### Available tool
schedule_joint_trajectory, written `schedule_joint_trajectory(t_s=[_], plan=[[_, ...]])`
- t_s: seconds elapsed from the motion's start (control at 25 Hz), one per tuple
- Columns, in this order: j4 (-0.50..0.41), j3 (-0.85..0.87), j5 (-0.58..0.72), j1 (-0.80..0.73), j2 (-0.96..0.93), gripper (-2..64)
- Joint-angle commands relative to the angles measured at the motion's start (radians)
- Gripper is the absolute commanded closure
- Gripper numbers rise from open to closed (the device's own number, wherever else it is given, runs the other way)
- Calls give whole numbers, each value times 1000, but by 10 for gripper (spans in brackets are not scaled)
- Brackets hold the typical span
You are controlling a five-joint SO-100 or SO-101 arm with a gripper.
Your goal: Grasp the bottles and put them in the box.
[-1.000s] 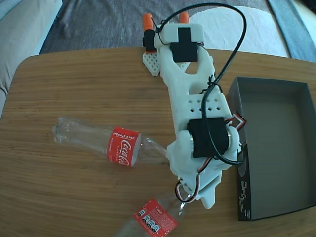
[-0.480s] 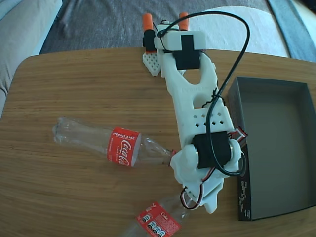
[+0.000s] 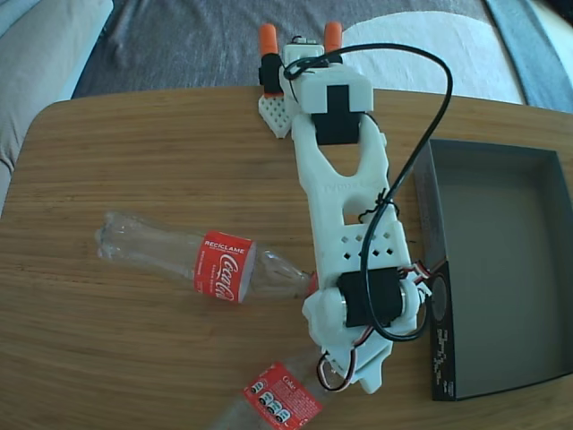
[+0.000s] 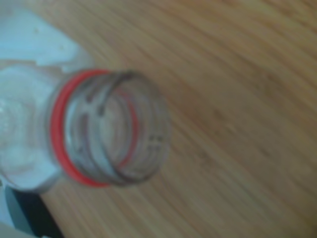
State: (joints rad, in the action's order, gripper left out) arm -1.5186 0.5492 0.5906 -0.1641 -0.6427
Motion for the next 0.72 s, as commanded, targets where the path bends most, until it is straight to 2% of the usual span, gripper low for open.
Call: schedule_joint_trajectory(t_s=[0.0, 0.52, 0.6, 0.68], plan=[[-12, -57, 2, 3, -15, 146], [-12, -55, 2, 0, 58, 153], [-12, -55, -2, -2, 58, 206], [-12, -55, -6, -2, 54, 291]])
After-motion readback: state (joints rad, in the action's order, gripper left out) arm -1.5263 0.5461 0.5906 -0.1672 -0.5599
